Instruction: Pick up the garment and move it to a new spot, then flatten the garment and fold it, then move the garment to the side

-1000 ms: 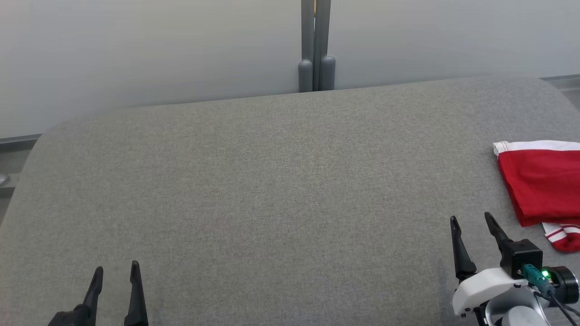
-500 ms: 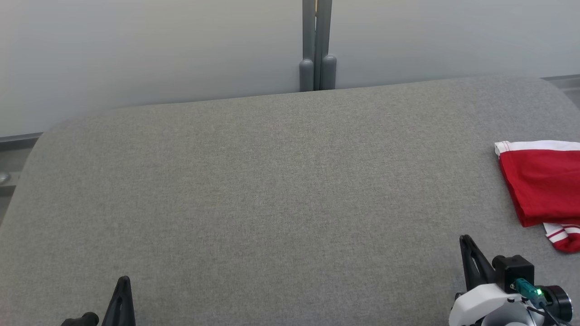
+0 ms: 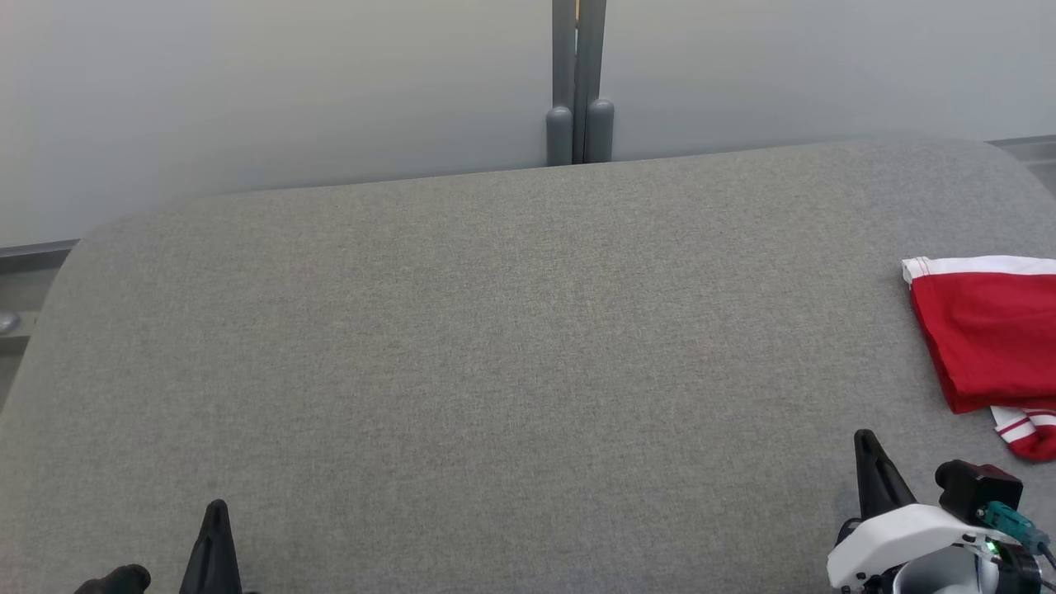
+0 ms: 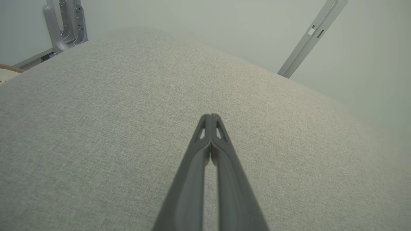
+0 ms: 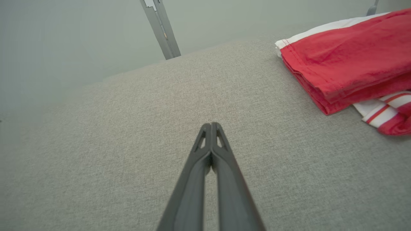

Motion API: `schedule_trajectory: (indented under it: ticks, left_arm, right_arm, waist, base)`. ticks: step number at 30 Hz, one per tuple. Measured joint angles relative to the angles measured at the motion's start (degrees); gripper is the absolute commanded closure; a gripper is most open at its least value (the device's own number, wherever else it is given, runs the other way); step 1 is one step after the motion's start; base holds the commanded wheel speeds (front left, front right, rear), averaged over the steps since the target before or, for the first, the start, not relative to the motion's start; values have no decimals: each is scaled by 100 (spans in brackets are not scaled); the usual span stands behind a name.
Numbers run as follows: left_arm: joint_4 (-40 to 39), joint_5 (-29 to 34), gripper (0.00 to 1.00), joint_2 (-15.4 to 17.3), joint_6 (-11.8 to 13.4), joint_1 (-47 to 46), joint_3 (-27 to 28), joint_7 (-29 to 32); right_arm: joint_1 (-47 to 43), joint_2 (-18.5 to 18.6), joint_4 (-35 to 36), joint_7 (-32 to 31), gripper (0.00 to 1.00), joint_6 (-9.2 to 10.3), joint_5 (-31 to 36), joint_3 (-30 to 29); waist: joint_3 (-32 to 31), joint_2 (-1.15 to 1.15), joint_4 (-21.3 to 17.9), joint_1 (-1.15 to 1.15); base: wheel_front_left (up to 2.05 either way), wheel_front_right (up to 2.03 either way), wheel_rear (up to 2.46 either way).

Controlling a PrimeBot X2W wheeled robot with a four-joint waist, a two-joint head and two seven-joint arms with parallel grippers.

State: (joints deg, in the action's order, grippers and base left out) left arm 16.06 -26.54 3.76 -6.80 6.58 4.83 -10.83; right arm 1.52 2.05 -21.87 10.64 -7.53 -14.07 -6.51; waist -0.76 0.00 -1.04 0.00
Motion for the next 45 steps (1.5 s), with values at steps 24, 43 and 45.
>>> schedule_trajectory:
  ticks: [24,43,45]
  left_arm:
    - [-79,-2052,100,-44,-9,-388,21,522]
    - [-102,-3337,100,-58,-26,-629,41,856]
    - [-107,-3461,100,-58,-26,-645,42,883]
  right_arm:
    - [108,14,277,-520,100,1,-2435,0]
    - [162,30,431,-877,100,4,-3956,-16]
    - [179,31,444,-913,100,4,-4109,-19]
  waist:
    - [20,0,22,0]
    - [35,0,40,0]
    - [37,0,42,0]
  base:
    - [0,0,0]
    - [0,0,0]
    - [0,0,0]
